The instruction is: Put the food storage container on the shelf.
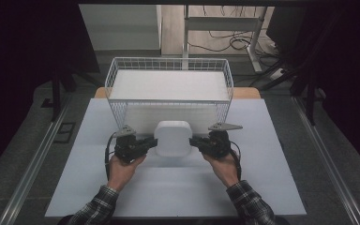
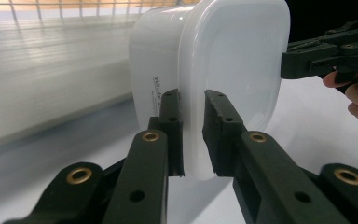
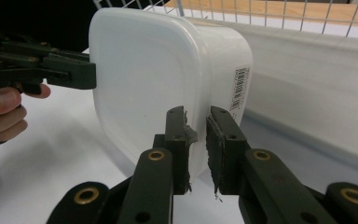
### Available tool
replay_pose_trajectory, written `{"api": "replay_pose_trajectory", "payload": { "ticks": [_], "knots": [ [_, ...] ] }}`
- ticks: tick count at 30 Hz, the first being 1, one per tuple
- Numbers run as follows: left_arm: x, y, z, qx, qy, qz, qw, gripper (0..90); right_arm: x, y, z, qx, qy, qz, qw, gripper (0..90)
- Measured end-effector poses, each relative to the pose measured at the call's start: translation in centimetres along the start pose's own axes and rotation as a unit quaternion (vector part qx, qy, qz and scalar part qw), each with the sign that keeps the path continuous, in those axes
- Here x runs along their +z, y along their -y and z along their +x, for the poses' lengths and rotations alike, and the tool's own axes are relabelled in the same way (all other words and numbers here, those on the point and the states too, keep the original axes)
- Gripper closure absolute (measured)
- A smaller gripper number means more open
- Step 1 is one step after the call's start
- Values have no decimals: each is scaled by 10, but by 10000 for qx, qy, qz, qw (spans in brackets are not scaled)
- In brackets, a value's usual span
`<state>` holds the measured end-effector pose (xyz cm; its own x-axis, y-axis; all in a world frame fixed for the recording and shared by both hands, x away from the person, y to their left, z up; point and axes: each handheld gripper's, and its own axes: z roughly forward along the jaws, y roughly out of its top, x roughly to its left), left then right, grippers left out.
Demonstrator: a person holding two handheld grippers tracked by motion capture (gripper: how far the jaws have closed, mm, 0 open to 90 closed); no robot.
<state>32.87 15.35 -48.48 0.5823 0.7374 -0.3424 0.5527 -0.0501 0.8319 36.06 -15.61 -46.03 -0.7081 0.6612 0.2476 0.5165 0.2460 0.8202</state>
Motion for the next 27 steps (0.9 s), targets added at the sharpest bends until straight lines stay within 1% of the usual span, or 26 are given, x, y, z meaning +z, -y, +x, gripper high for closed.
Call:
{"api": "replay_pose_trajectory", "payload": {
  "ticks": [2, 4, 5, 6, 7, 8, 11, 13, 16, 18, 23, 24, 26, 27],
  "knots": [
    [2, -1, 2, -23, -19, -1, 10000, 786, 3, -2, -2, -5, 17, 15, 10000, 781],
    [9, -4, 8, -94, -94, 28, 9999, 786, 12, -7, -9, 2, 62, 43, 10000, 779],
    [9, -4, 8, -94, -94, 28, 9999, 786, 12, -7, -9, 2, 62, 43, 10000, 779],
    [11, -5, 10, -93, -108, 43, 9999, 786, 15, -8, -11, 21, 79, 61, 9999, 778],
    [15, -6, 13, -140, -143, 42, 9998, 785, 21, -9, -16, 66, 111, 74, 9999, 775],
    [15, -6, 13, -140, -143, 42, 9998, 785, 21, -9, -16, 66, 111, 74, 9999, 775],
    [21, -7, 16, -181, -181, 66, 9996, 785, 28, -11, -22, 137, 143, 127, 9997, 771],
    [27, -6, 19, -231, -214, 127, 9994, 784, 33, -10, -27, 153, 184, 177, 9996, 769],
    [30, -6, 21, -260, -231, 182, 9992, 781, 37, -9, -30, 184, 200, 198, 9994, 768],
    [32, -7, 24, -286, -215, 148, 9992, 779, 38, -9, -33, 303, 171, 229, 9991, 766],
    [36, -9, 25, -188, -244, 94, 9995, 771, 40, -11, -37, 282, 162, 206, 9993, 761],
    [38, -9, 27, -146, -316, 81, 9994, 757, 41, -12, -38, 285, 148, 192, 9993, 754],
    [39, -9, 28, -139, -350, 72, 9993, 749, 42, -13, -38, 284, 137, 200, 9993, 751],
    [41, -9, 31, -143, -336, 41, 9993, 730, 44, -15, -37, 206, 187, 163, 9995, 730]
  ]
}}
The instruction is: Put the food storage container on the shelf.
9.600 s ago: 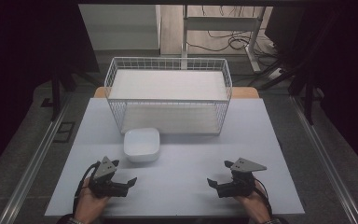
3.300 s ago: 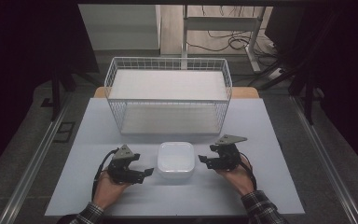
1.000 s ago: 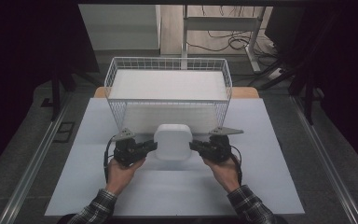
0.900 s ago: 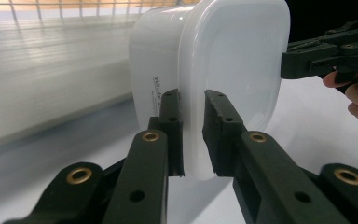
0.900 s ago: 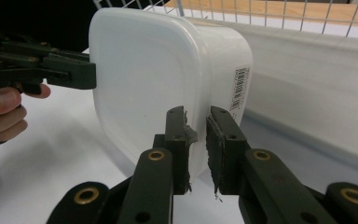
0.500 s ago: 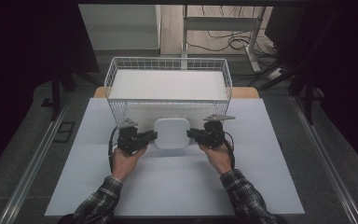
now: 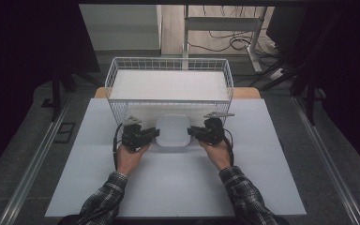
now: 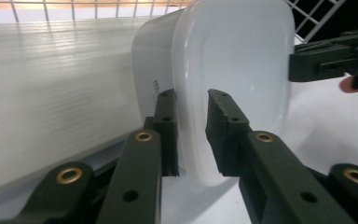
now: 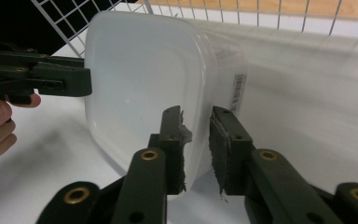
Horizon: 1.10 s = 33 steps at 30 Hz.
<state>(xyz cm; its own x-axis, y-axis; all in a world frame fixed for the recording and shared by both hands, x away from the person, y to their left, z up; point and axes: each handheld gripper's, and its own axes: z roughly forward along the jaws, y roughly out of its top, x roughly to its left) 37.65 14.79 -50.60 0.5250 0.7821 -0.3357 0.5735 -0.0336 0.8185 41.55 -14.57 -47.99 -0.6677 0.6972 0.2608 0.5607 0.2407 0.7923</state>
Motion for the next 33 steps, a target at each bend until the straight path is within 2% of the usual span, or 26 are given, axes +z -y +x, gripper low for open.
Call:
{"api": "replay_pose_trajectory", "payload": {
  "ticks": [6, 7, 9, 10, 12, 17, 18, 23, 25, 26, 30, 33],
  "knots": [
    [3, -2, 4, -83, 15, -80, 9999, 686, 3, -6, 0, -104, 148, -120, 9998, 717],
    [4, -4, 4, 15, -109, -145, 9998, 679, 4, -6, 0, -126, 193, -131, 9996, 712],
    [4, -6, 3, 75, -178, -175, 9997, 680, 5, -6, 1, -147, 234, -126, 9995, 708],
    [6, -9, 1, 183, -304, -210, 9991, 673, 7, -6, 1, -150, 284, -192, 9993, 698],
    [7, -10, 1, 259, -364, -217, 9988, 669, 7, -6, 1, -147, 314, -219, 9992, 695],
    [10, -16, 1, 256, -513, -291, 9979, 639, 9, -11, 0, -259, 539, -330, 9977, 692],
    [8, -17, 0, 274, -510, -345, 9977, 621, 7, -13, 0, -336, 623, -358, 9969, 697],
    [3, -18, -2, 326, -452, -364, 9978, 587, 0, -16, 1, -399, 616, -429, 9964, 710],
    [-1, -16, -7, 276, -394, -439, 9979, 569, -3, -15, 2, -387, 547, -434, 9968, 724],
    [-3, -16, -8, 314, -353, -447, 9979, 553, -4, -14, 4, -399, 507, -416, 9971, 732],
    [-13, -12, -14, 386, -238, -456, 9979, 471, -11, -10, 9, -602, 424, -360, 9966, 777],
    [-20, -6, -15, 368, -26, -405, 9985, 379, -18, -6, 11, -587, 297, -387, 9971, 831]
  ]
}}
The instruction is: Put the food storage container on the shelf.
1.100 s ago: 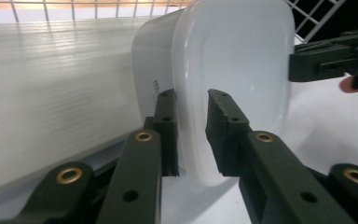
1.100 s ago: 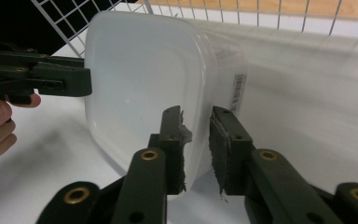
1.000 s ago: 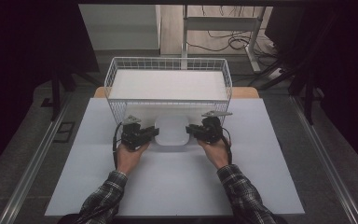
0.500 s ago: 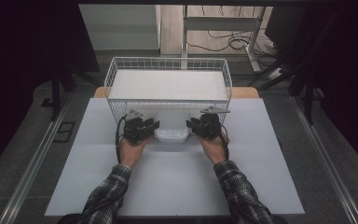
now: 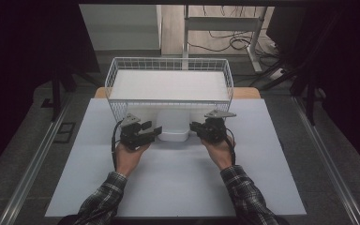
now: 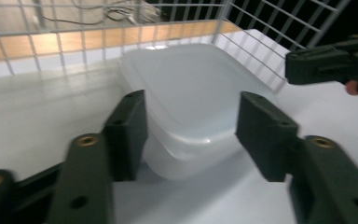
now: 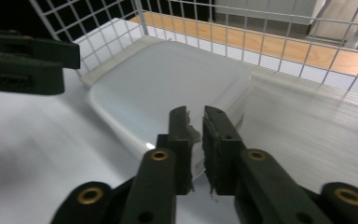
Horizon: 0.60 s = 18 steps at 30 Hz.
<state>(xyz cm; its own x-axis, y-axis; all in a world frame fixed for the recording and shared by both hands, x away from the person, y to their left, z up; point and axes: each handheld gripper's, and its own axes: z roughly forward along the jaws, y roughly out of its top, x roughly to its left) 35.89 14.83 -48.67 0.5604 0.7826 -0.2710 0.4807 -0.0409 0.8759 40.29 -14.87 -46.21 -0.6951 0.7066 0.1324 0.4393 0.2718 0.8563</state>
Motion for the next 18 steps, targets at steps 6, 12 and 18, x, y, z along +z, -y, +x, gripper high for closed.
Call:
{"api": "replay_pose_trajectory", "payload": {
  "ticks": [6, 12, 18],
  "knots": [
    [-8, 12, -2, 58, 242, 170, 9995, 259, -7, 7, 4, -52, -176, 16, 9998, 888],
    [-23, 27, -10, 266, 260, 345, 9987, 141, -11, 11, 13, -287, -271, 106, 9992, 889],
    [-46, 49, -22, 444, 170, 301, 9984, 93, -12, 15, 25, -444, -410, 206, 9980, 889]
  ]
}}
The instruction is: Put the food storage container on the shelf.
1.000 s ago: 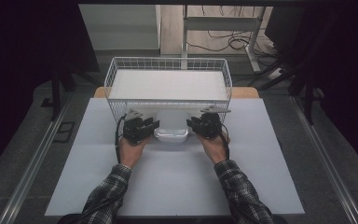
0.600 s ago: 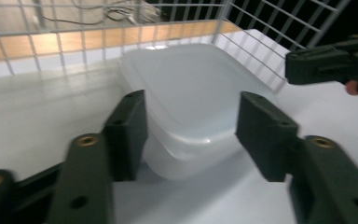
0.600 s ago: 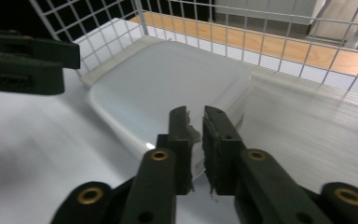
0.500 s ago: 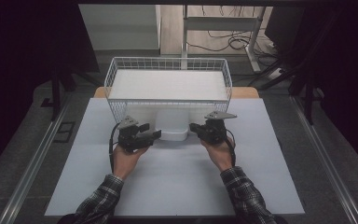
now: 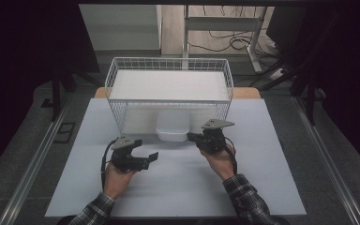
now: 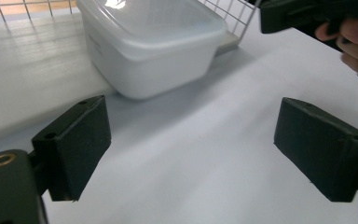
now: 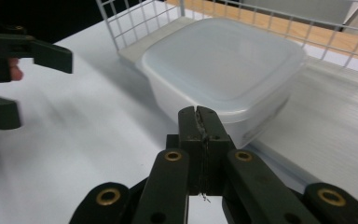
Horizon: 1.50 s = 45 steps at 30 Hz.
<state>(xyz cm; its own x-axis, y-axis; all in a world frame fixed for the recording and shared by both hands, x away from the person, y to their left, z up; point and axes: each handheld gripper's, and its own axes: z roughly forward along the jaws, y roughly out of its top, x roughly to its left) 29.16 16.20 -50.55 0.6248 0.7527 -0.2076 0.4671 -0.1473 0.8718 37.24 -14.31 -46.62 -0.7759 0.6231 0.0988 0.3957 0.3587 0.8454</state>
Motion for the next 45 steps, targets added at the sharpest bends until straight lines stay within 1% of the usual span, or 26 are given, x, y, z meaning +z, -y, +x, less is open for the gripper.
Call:
{"api": "replay_pose_trajectory", "payload": {
  "ticks": [2, 3, 4, 5, 6, 7, 8, 9, 10, 11, 12, 13, 14, 15, 16, 18, 21, 25, 26, 27, 28, 29, 34, 35, 45],
  "knots": [
    [-7, 9, -4, 135, -148, 21, 9998, 84, 3, 1, 3, -35, -40, 36, 10000, 889],
    [-14, 17, -7, 234, -281, 35, 9993, 75, 6, 2, 6, -63, -91, 87, 9999, 889],
    [-14, 17, -7, 234, -281, 35, 9993, 71, 6, 2, 6, -63, -91, 87, 9999, 889],
    [-18, 20, -8, 256, -319, 26, 9992, 70, 10, 4, 8, -95, -119, 159, 9998, 889],
    [-20, 24, -9, 258, -332, 24, 9991, 70, 10, 4, 8, -95, -119, 159, 9998, 889],
    [-24, 29, -10, 238, -312, 65, 9992, 66, 14, 6, 11, -106, -154, 217, 9996, 888],
    [-24, 29, -10, 238, -312, 65, 9992, 61, 14, 6, 11, -106, -154, 217, 9996, 888],
    [-25, 33, -11, 200, -249, 161, 9994, 56, 19, 7, 13, -105, -182, 267, 9994, 888],
    [-25, 35, -11, 206, -237, 248, 9992, 52, 21, 8, 14, -92, -202, 301, 9993, 888],
    [-25, 35, -11, 206, -237, 248, 9992, 47, 21, 8, 14, -92, -202, 301, 9993, 888],
    [-25, 39, -12, 228, -170, 385, 9989, 38, 25, 8, 15, -121, -218, 320, 9992, 888],
    [-25, 40, -13, 251, -151, 437, 9986, 32, 27, 9, 16, -127, -219, 353, 9991, 888],
    [-25, 40, -13, 251, -151, 437, 9986, 32, 30, 9, 17, -154, -222, 362, 9990, 887],
    [-25, 42, -16, 345, -155, 491, 9981, 31, 32, 9, 18, -157, -225, 369, 9989, 887],
    [-25, 42, -16, 345, -155, 491, 9981, 31, 34, 8, 18, -168, -222, 385, 9989, 887],
    [-25, 43, -18, 450, -188, 491, 9976, 30, 37, 7, 18, -177, -221, 398, 9988, 887],
    [-24, 44, -19, 528, -176, 506, 9972, 27, 51, 4, 18, -172, -179, 454, 9987, 887],
    [-24, 45, -19, 510, -132, 505, 9973, 27, 60, 2, 17, -158, -143, 497, 9985, 887],
    [-24, 45, -18, 486, -84, 509, 9975, 25, 62, 1, 16, -189, -129, 510, 9984, 887],
    [-24, 45, -17, 409, 85, 490, 9979, 19, 66, -1, 16, -274, -44, 540, 9982, 888],
    [-24, 45, -17, 409, 85, 490, 9979, 17, 66, -1, 16, -274, -44, 540, 9982, 888],
    [-24, 45, -18, 367, 169, 478, 9980, 17, 68, -2, 15, -270, -26, 553, 9981, 887],
    [-23, 45, -19, 422, 159, 522, 9976, 17, 72, -6, 12, -294, 51, 528, 9982, 887],
    [-23, 45, -19, 442, 158, 515, 9976, 17, 74, -8, 10, -314, 102, 531, 9980, 887],
    [-23, 44, -18, 429, 103, 484, 9979, 14, 80, -14, -1, -285, 241, 522, 9979, 887]
  ]
}}
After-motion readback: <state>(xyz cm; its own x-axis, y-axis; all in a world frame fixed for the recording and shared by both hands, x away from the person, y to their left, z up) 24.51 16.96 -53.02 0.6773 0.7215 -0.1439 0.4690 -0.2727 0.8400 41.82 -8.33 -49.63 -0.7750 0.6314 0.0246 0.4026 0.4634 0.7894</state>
